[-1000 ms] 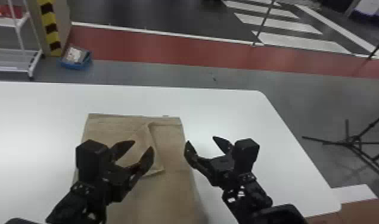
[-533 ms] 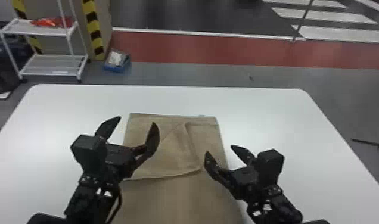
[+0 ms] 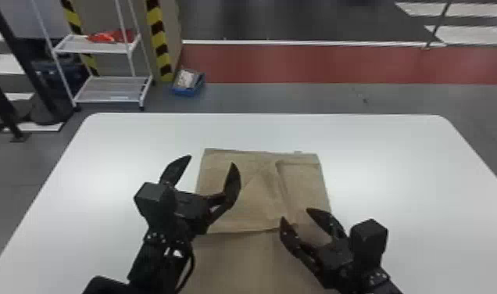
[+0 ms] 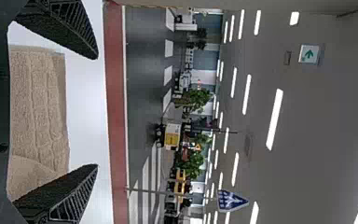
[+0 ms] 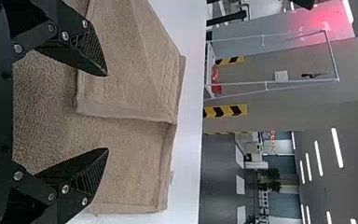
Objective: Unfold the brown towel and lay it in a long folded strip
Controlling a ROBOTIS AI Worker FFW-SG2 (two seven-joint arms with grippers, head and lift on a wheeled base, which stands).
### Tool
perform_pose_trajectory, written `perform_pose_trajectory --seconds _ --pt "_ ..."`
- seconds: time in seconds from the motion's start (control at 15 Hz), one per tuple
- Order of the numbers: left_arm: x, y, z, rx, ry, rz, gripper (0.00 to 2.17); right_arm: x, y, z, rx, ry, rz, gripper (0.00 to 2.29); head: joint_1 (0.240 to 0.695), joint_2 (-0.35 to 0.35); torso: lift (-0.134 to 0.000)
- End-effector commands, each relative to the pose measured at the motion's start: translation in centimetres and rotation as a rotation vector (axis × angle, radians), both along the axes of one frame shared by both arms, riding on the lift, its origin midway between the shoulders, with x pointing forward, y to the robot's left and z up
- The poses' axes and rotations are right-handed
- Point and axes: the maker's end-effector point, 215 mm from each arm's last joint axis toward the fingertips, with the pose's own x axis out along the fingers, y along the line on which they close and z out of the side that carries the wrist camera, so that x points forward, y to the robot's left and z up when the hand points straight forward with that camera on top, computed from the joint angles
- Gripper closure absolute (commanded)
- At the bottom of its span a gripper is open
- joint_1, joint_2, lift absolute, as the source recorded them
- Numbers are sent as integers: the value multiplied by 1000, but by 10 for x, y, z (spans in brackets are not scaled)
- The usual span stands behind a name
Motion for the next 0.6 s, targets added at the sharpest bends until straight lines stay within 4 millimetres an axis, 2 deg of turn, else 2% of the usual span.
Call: perform_pose_trajectory --seconds 0.0,0.33,0.53 --pt "0 -1 0 1 -1 -3 43 -1 3 -3 -10 8 7 464 695 -6 -120" --pt "-4 -8 -8 6 12 -18 43 6 9 -8 -20 14 8 464 695 -7 -120" --pt "-4 -8 -11 10 16 -20 43 10 11 -18 -29 39 13 475 695 -6 -120"
